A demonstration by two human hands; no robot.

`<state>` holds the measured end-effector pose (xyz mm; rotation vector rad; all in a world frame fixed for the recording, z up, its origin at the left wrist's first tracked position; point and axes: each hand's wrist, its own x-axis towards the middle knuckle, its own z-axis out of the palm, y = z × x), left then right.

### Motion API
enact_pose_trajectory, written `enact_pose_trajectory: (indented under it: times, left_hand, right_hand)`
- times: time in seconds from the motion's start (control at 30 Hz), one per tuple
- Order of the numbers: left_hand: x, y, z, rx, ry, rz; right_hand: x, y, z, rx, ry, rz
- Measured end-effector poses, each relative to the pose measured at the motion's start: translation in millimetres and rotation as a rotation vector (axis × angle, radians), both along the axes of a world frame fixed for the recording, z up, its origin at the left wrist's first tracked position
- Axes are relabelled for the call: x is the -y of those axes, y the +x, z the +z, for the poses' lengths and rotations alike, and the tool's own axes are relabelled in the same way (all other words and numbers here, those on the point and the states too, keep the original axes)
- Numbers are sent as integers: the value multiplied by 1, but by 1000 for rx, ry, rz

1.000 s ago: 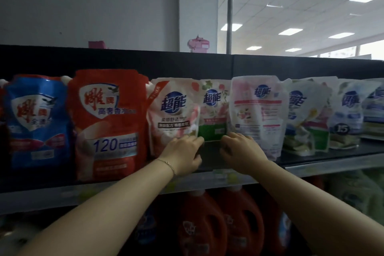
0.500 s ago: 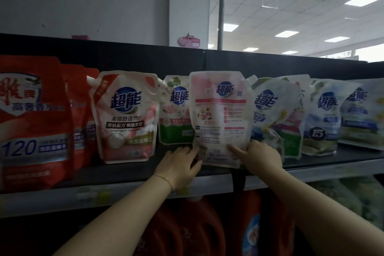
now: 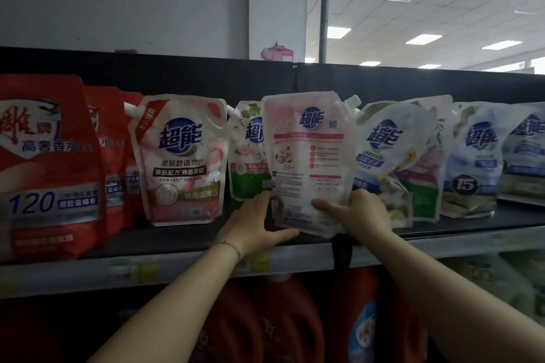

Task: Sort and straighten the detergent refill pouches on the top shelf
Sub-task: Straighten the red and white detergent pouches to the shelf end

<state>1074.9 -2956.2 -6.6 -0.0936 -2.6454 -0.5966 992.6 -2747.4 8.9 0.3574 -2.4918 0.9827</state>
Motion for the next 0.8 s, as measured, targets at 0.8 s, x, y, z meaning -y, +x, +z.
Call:
enact_pose_trajectory:
  times: [0.8]
  left_hand:
    - [20,-20,-5,-415,757,207]
  right_hand:
    - [128,38,-33,-328,-247,195]
